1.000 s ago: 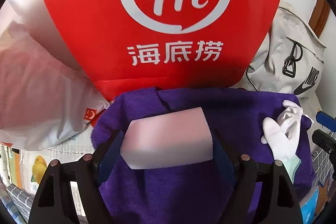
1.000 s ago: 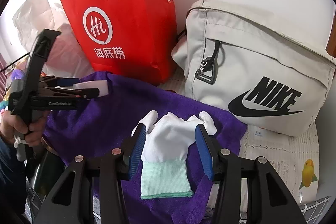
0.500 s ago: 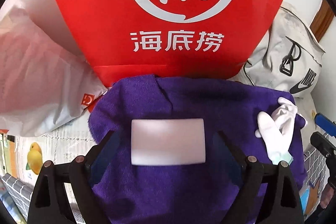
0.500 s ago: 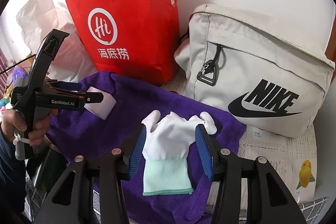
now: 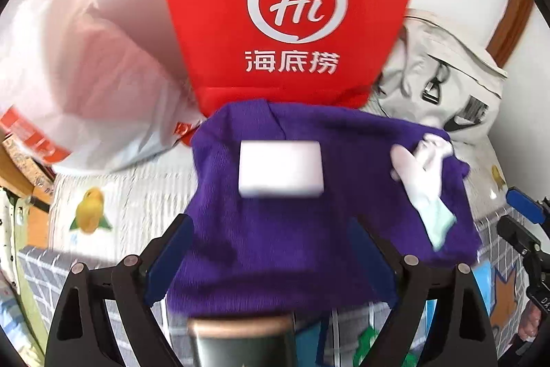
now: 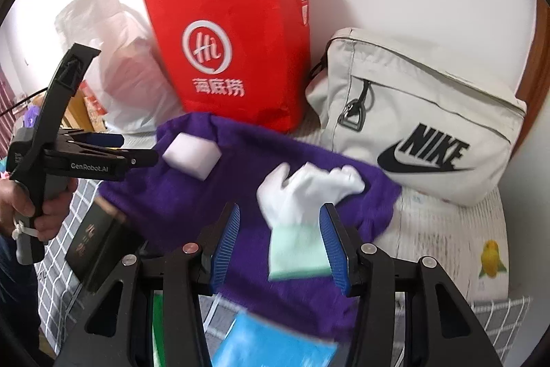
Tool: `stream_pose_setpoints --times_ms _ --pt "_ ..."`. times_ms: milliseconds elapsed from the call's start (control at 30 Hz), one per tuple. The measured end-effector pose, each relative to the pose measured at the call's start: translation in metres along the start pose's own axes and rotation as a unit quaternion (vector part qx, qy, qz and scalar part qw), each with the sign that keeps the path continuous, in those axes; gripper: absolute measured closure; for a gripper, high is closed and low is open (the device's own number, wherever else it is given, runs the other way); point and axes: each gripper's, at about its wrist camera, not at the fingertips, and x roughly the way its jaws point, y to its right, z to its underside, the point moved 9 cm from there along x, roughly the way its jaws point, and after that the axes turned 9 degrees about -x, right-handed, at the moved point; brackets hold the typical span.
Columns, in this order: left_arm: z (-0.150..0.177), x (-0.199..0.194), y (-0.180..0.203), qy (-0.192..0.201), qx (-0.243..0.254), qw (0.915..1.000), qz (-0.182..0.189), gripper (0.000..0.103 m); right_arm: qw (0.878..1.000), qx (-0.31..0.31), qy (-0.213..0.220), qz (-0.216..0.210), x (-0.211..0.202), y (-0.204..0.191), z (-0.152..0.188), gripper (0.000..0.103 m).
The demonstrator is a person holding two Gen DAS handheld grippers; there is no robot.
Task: Organize soft objects
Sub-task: 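Move the left tool down onto the yellow adidas pouch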
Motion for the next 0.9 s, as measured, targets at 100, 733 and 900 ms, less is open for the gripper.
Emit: stream_pose_setpoints --times_ms 100,733,900 --pt "0.022 -0.026 0.002 0.012 0.005 0.9999 -0.001 0.013 1.0 0.006 -0.001 -0.002 -0.017 -0.013 0.017 0.054" --pt "0.176 -0.088 -0.02 0.017 -0.008 0.9997 -0.016 0.013 0.999 0.052 -0.005 0.008 -0.082 -0.04 0.126 0.054" --pt "0.214 -0.076 -0.022 0.0 -0.007 0.9998 -0.017 0.013 0.999 0.051 -0.001 0.004 -0.093 -0.048 0.144 0.054"
